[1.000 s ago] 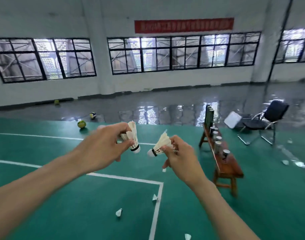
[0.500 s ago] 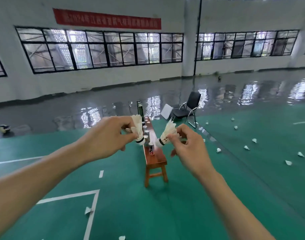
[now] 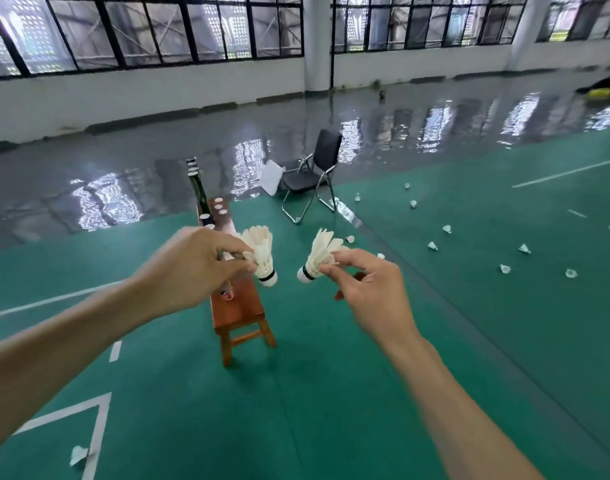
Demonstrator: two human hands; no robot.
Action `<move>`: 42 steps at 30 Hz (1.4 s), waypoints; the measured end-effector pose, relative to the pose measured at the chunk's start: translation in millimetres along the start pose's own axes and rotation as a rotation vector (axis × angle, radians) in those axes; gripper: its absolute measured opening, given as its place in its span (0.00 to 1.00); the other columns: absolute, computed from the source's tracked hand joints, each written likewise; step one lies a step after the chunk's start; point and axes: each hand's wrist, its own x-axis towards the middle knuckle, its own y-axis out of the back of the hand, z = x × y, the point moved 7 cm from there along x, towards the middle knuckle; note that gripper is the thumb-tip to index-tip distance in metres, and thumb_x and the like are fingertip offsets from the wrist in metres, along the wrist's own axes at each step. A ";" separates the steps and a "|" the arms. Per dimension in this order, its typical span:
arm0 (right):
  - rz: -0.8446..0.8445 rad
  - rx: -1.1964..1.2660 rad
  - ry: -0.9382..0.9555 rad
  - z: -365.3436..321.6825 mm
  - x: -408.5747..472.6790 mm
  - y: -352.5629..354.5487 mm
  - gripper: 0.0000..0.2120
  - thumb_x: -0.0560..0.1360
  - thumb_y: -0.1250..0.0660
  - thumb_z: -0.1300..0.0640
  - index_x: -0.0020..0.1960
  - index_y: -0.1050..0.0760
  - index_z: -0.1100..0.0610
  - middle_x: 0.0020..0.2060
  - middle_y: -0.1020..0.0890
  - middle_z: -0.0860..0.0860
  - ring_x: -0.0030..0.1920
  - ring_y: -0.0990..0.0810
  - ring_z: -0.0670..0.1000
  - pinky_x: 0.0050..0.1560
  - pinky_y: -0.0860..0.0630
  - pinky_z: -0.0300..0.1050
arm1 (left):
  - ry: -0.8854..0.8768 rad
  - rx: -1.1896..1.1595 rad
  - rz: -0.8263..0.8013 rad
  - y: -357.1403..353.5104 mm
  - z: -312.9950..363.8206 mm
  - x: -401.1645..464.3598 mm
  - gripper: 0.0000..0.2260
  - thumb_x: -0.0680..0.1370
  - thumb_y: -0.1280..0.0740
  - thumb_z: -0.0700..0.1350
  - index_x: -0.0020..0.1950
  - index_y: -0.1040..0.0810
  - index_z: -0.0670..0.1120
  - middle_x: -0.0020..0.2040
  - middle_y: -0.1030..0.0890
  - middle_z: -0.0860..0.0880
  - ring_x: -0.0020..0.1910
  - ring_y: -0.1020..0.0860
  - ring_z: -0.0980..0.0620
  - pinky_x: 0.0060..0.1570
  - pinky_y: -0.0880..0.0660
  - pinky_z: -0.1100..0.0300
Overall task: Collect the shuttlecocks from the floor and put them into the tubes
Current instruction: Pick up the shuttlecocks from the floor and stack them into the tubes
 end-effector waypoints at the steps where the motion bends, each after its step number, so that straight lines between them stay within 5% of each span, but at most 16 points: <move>1: -0.016 -0.024 0.019 5.1 18.9 7.8 0.08 0.75 0.23 0.58 0.43 0.14 0.44 0.46 0.14 0.37 0.36 0.18 0.57 0.38 0.17 0.54 | -0.009 0.007 -0.017 -12.1 -0.8 23.5 0.04 0.75 0.26 0.56 0.43 0.16 0.66 0.30 0.17 0.54 0.21 0.27 0.54 0.22 0.34 0.67; 5: -0.027 -0.155 0.019 38.7 117.3 62.7 0.08 0.74 0.22 0.55 0.39 0.16 0.44 0.45 0.14 0.39 0.34 0.18 0.51 0.36 0.18 0.54 | -0.075 0.057 -0.060 -62.8 18.7 152.3 0.03 0.74 0.27 0.58 0.45 0.17 0.68 0.31 0.18 0.54 0.26 0.22 0.53 0.26 0.32 0.67; 9: 0.004 -0.200 -0.009 87.8 207.4 110.6 0.03 0.75 0.23 0.51 0.43 0.16 0.44 0.33 0.18 0.40 0.30 0.18 0.53 0.30 0.30 0.43 | -0.110 0.107 -0.084 -104.3 30.3 266.4 0.02 0.74 0.26 0.59 0.43 0.17 0.68 0.29 0.18 0.56 0.25 0.23 0.58 0.28 0.32 0.69; 11: 0.008 -0.192 0.026 110.8 261.6 130.8 0.04 0.76 0.24 0.51 0.43 0.16 0.43 0.32 0.19 0.38 0.30 0.17 0.52 0.30 0.30 0.42 | -0.091 0.128 -0.066 -122.4 31.9 323.8 0.03 0.74 0.26 0.59 0.44 0.18 0.69 0.30 0.17 0.56 0.26 0.21 0.59 0.32 0.24 0.65; 17: 0.117 -0.216 0.132 164.2 424.2 195.3 0.01 0.77 0.26 0.51 0.49 0.16 0.46 0.52 0.16 0.34 0.37 0.17 0.43 0.42 0.19 0.48 | -0.156 0.352 -0.024 -139.4 58.3 478.2 0.03 0.75 0.26 0.58 0.48 0.15 0.64 0.47 0.15 0.64 0.41 0.17 0.62 0.48 0.19 0.56; 20: 0.090 -0.238 0.217 173.2 499.2 195.7 0.03 0.78 0.27 0.50 0.52 0.17 0.46 0.54 0.18 0.29 0.36 0.18 0.45 0.43 0.18 0.52 | -0.205 0.519 0.011 -141.0 62.8 533.7 0.06 0.77 0.27 0.56 0.53 0.14 0.61 0.51 0.16 0.66 0.48 0.17 0.59 0.51 0.19 0.54; 26: 0.026 -0.092 0.171 208.4 622.9 137.3 0.02 0.78 0.27 0.53 0.47 0.17 0.50 0.51 0.20 0.26 0.37 0.17 0.45 0.43 0.18 0.56 | -0.177 0.606 0.096 -114.4 23.7 623.4 0.05 0.77 0.26 0.51 0.51 0.13 0.58 0.48 0.16 0.65 0.44 0.16 0.59 0.44 0.19 0.58; 29: 0.009 -0.105 0.174 226.5 678.8 93.3 0.02 0.79 0.27 0.53 0.47 0.17 0.49 0.38 0.19 0.31 0.37 0.18 0.46 0.41 0.20 0.51 | -0.144 0.631 0.133 -92.3 -16.7 665.3 0.04 0.76 0.25 0.51 0.50 0.13 0.59 0.47 0.16 0.65 0.42 0.17 0.60 0.40 0.20 0.62; 33: -0.025 -0.108 0.171 243.5 754.7 17.9 0.02 0.79 0.27 0.52 0.48 0.16 0.48 0.35 0.19 0.35 0.35 0.17 0.47 0.36 0.27 0.44 | -0.114 0.653 0.175 -62.3 -86.9 717.1 0.05 0.76 0.25 0.51 0.50 0.13 0.60 0.48 0.16 0.65 0.42 0.16 0.58 0.39 0.19 0.58; 38: -0.108 -0.119 0.185 243.9 840.4 -82.1 0.04 0.79 0.27 0.51 0.47 0.16 0.50 0.41 0.14 0.42 0.35 0.16 0.48 0.42 0.19 0.54 | -0.085 0.632 0.156 -32.8 -176.5 777.9 0.07 0.78 0.29 0.55 0.55 0.15 0.61 0.50 0.16 0.66 0.46 0.17 0.59 0.44 0.19 0.56; 42: -0.148 -0.145 0.233 249.4 906.8 -156.1 0.05 0.78 0.26 0.50 0.48 0.16 0.51 0.41 0.14 0.43 0.41 0.16 0.42 0.46 0.20 0.44 | -0.075 0.599 0.179 -12.9 -239.6 830.5 0.07 0.79 0.30 0.54 0.56 0.14 0.60 0.52 0.15 0.62 0.47 0.16 0.55 0.45 0.19 0.54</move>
